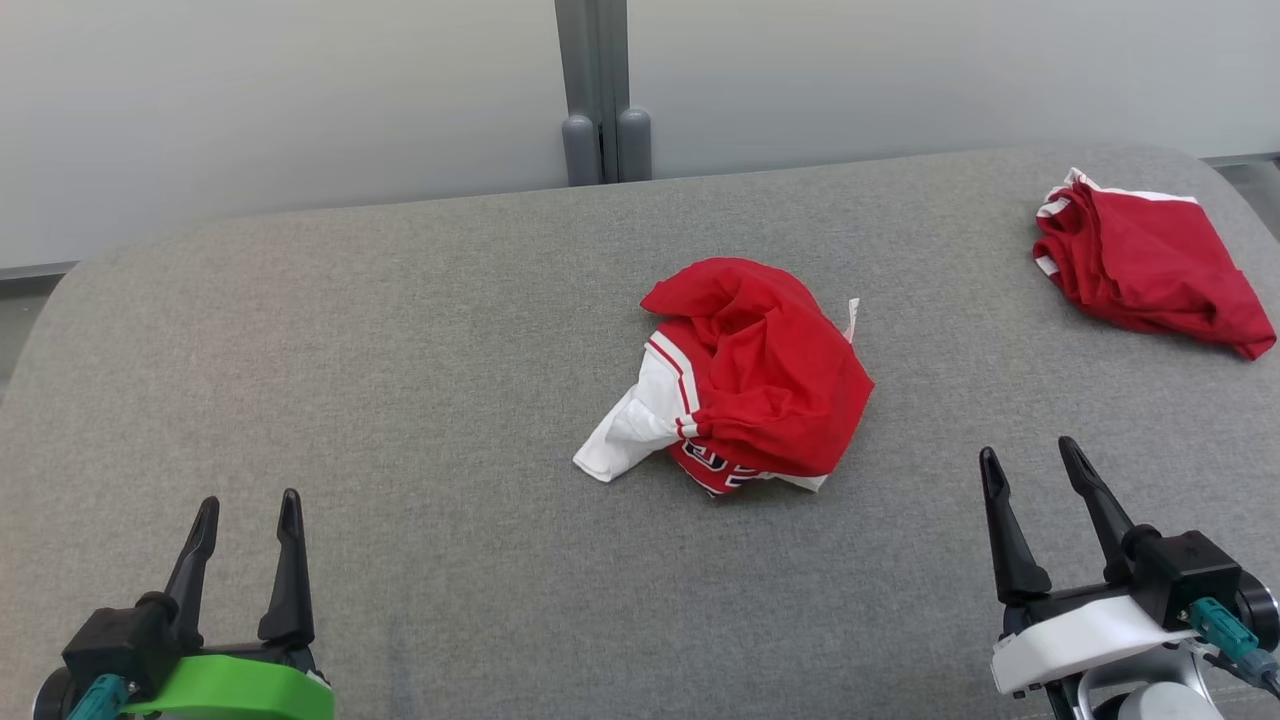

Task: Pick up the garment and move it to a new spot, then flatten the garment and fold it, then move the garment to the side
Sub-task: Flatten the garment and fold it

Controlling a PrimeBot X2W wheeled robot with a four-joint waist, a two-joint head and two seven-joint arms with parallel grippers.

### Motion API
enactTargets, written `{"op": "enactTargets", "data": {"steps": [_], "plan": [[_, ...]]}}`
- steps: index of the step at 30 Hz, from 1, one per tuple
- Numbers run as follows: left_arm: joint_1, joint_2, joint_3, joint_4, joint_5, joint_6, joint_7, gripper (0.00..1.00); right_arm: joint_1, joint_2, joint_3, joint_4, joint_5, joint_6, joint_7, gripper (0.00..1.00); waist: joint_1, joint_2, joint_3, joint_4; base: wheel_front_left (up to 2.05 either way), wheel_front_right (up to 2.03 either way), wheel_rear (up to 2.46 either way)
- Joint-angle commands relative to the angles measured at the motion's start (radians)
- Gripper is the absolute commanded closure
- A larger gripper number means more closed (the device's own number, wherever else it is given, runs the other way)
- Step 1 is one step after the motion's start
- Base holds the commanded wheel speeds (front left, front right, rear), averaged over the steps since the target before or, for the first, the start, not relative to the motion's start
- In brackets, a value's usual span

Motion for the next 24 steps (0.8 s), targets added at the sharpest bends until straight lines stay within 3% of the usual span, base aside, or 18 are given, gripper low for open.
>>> {"op": "enactTargets", "data": {"steps": [1, 24], "plan": [[-0.003, 0.000, 0.005, 0.004, 0.006, -0.002, 0.000, 0.00, 0.013, 0.000, -0.003, 0.000, -0.010, -0.001, 0.000, 0.00, 0.0000, 0.0000, -0.001, 0.000, 0.00, 0.00, 0.00], [-0.020, -0.018, 0.016, 0.038, 0.041, -0.011, 0.000, 0.00, 0.008, 0.000, 0.005, 0.015, -0.007, -0.001, 0.004, 0.00, 0.0000, 0.0000, -0.010, -0.007, 0.00, 0.00, 0.00]]}}
